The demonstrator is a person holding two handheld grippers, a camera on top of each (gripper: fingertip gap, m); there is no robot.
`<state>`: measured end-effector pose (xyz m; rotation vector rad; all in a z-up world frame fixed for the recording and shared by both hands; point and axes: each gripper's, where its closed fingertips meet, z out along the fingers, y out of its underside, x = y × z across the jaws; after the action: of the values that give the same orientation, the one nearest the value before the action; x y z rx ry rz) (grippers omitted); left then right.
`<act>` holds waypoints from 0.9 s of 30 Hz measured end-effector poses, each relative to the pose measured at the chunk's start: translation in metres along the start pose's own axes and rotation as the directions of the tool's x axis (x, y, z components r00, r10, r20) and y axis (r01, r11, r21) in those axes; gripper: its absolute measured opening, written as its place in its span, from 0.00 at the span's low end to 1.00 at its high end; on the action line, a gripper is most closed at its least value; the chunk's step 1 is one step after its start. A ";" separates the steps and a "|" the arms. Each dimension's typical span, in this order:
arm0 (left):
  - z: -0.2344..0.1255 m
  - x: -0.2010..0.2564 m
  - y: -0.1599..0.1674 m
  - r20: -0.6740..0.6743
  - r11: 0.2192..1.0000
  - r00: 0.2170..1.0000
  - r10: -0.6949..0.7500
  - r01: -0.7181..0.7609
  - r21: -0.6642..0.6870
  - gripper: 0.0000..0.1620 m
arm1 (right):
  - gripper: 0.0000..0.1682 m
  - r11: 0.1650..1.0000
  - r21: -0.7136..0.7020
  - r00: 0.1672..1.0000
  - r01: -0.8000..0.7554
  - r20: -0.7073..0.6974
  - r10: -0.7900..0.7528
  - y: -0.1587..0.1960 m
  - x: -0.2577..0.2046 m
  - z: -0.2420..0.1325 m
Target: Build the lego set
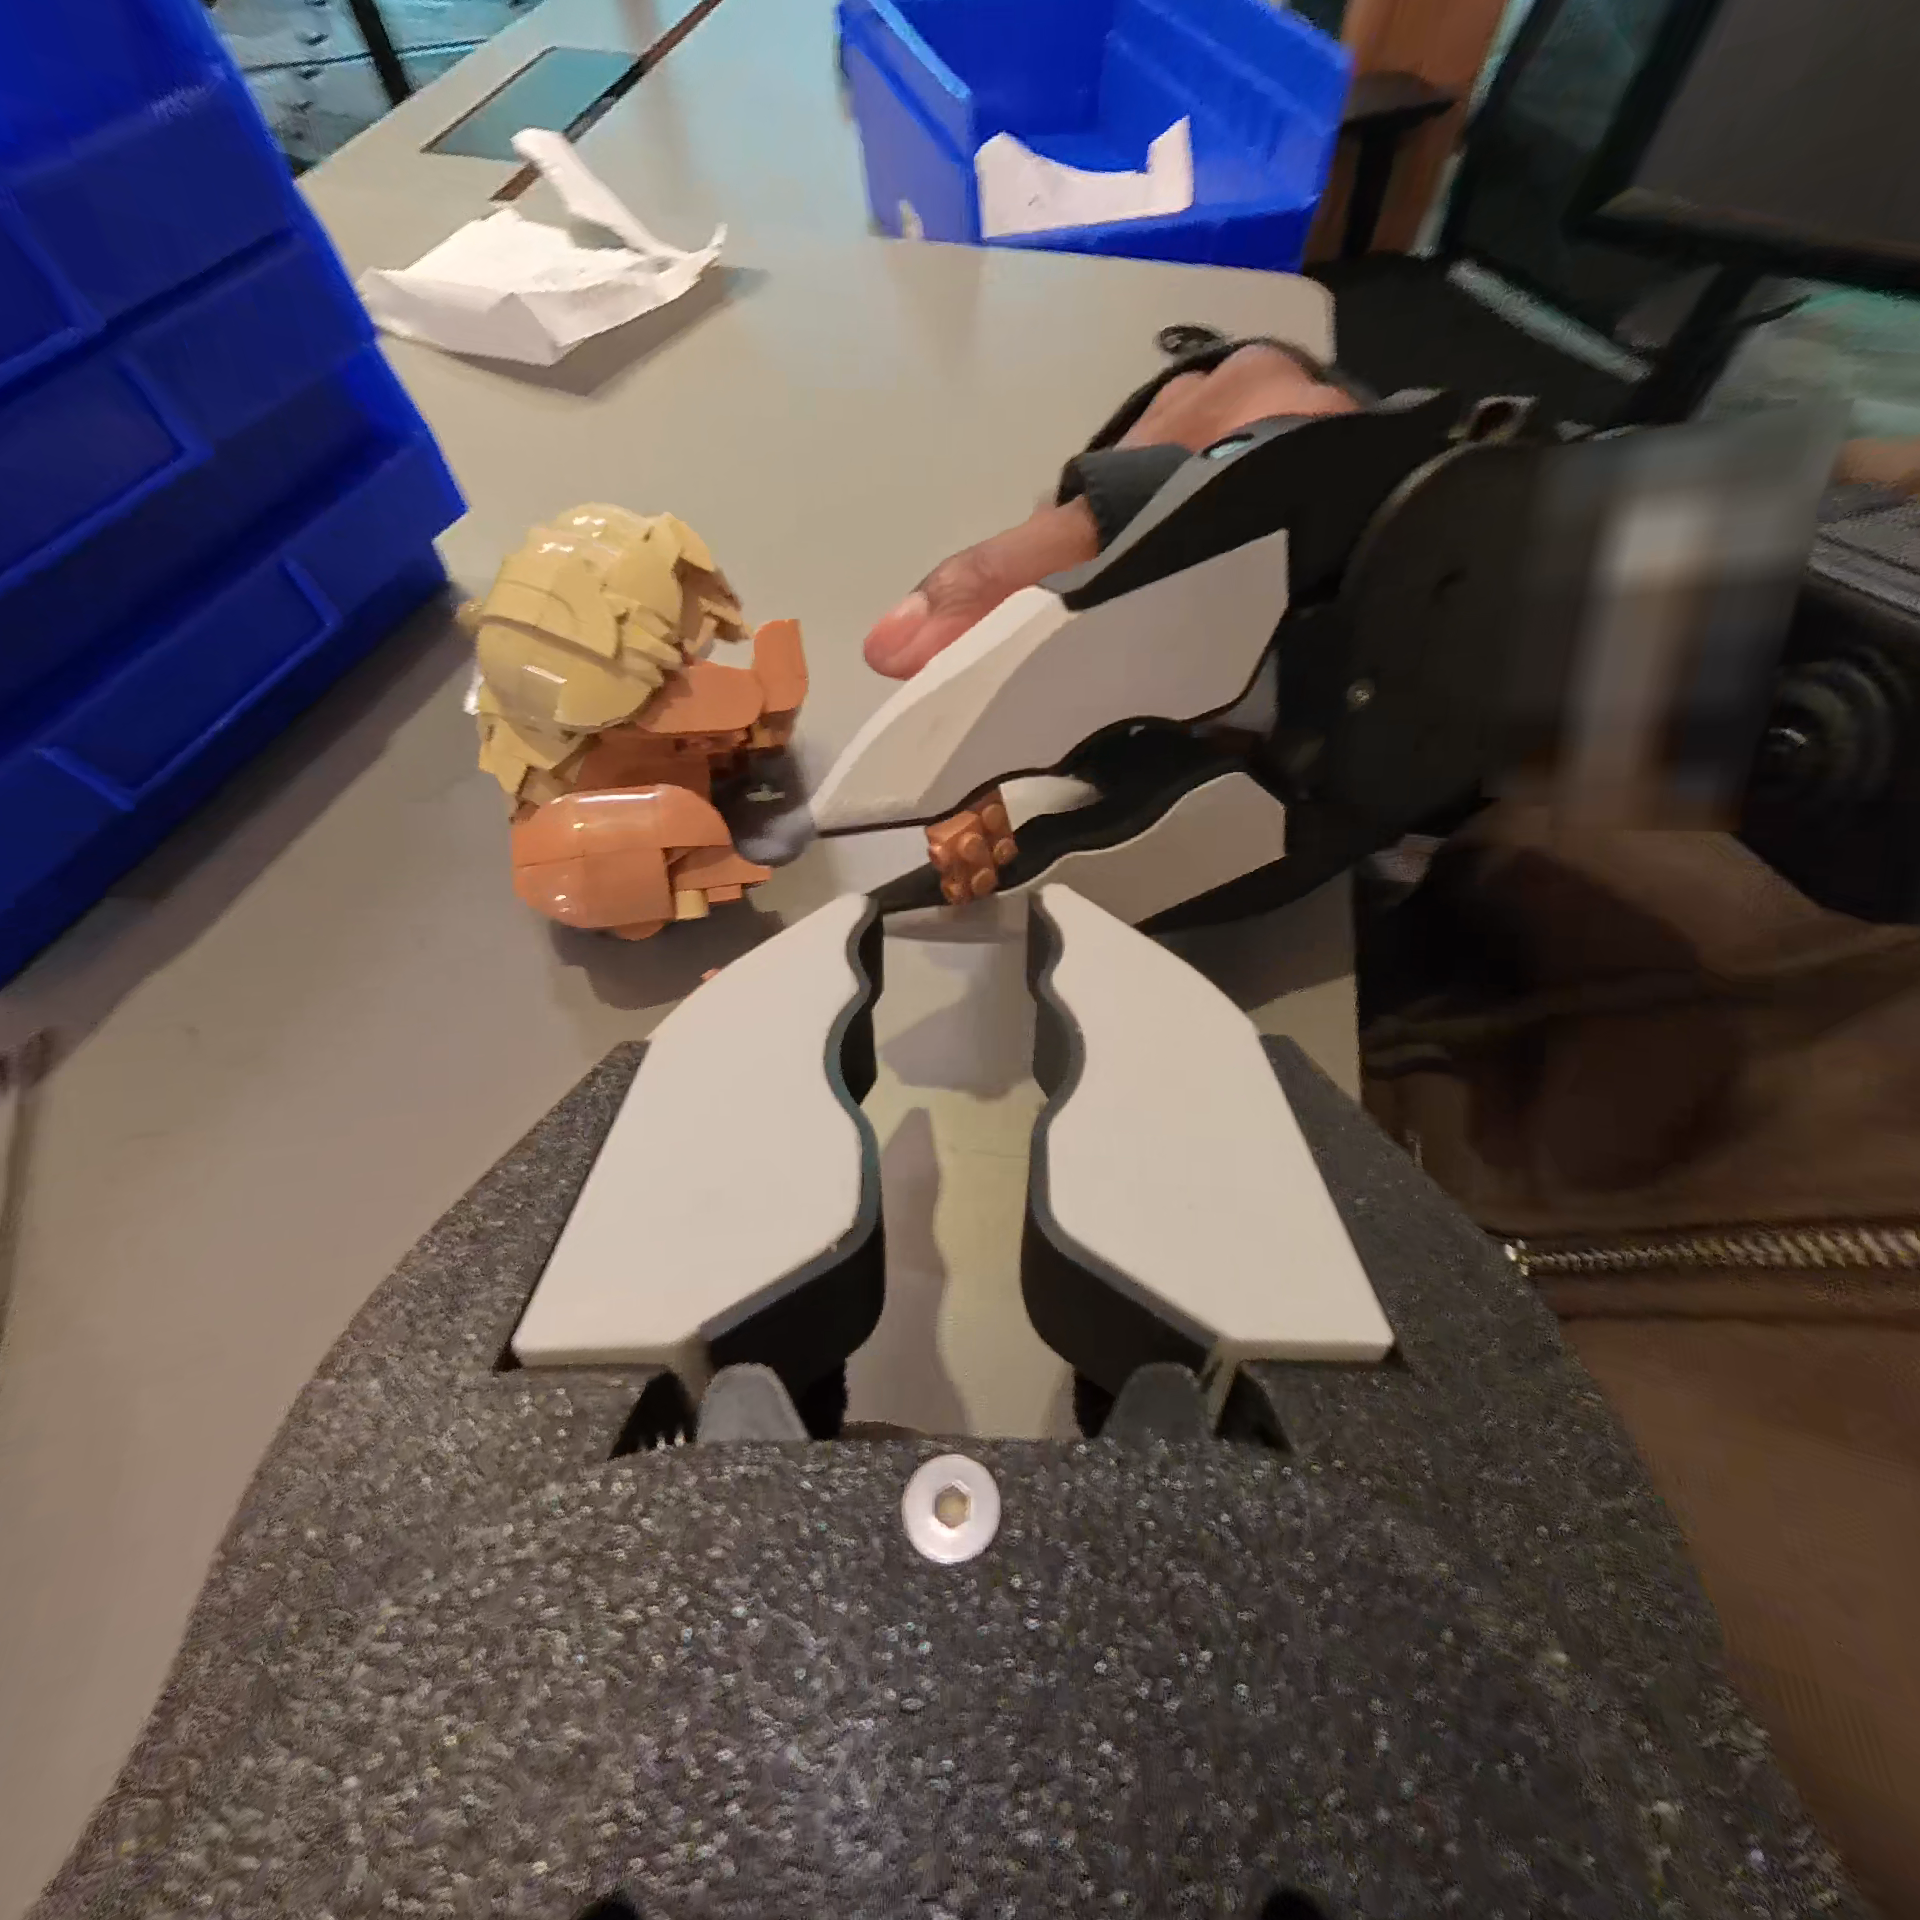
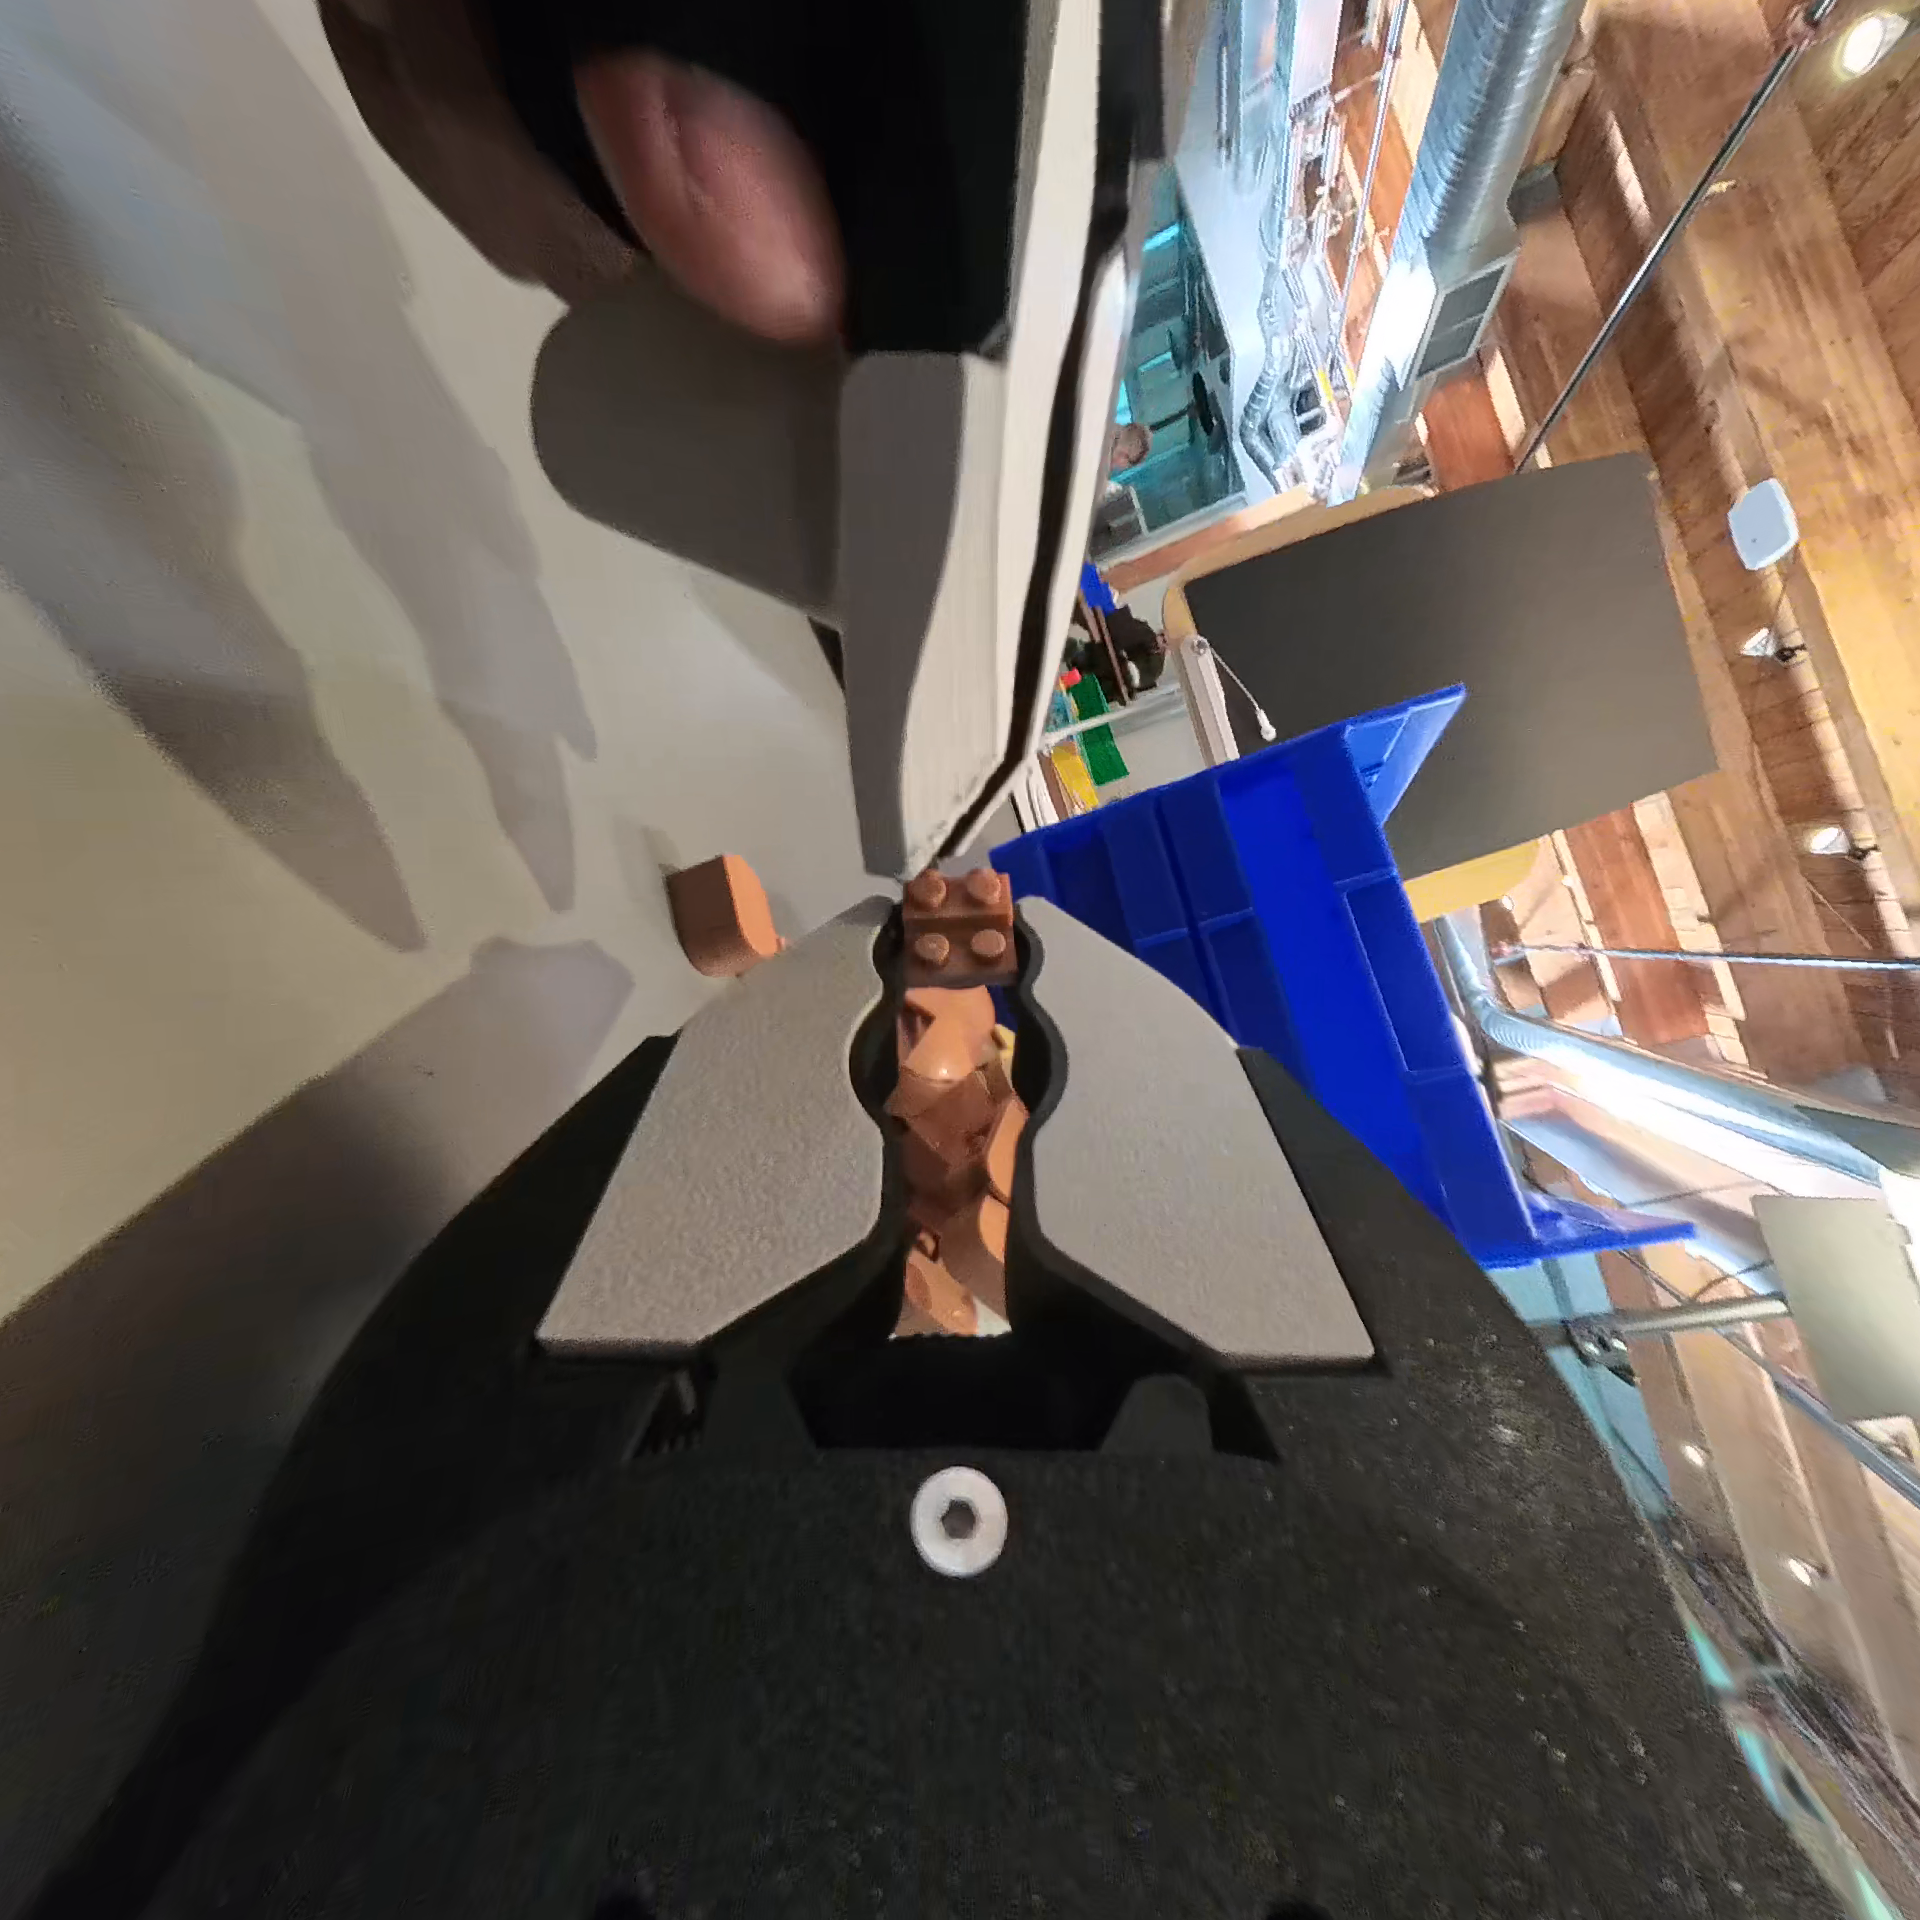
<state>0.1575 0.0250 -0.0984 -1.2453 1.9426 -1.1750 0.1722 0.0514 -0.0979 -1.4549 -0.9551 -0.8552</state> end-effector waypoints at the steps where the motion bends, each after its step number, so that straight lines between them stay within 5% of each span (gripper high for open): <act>1: -0.001 0.002 -0.001 -0.043 1.000 0.999 -0.006 0.007 0.017 0.16 | 0.10 1.000 0.016 1.000 -0.008 0.006 0.008 -0.002 -0.001 -0.001; 10: -0.001 0.014 -0.007 -0.243 0.991 0.967 -0.075 0.099 0.088 0.07 | 0.10 0.996 0.083 0.999 -0.042 0.020 0.041 -0.012 -0.001 -0.005; 27: 0.008 0.004 -0.011 0.225 0.997 0.974 -0.010 -0.009 0.082 0.06 | 0.09 0.999 -0.045 0.997 0.024 -0.077 -0.028 0.003 0.008 0.000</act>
<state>0.1667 0.0162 -0.0920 -1.2762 1.7113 -1.0531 0.1788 0.0519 -0.0917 -1.4386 -0.9038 -0.9504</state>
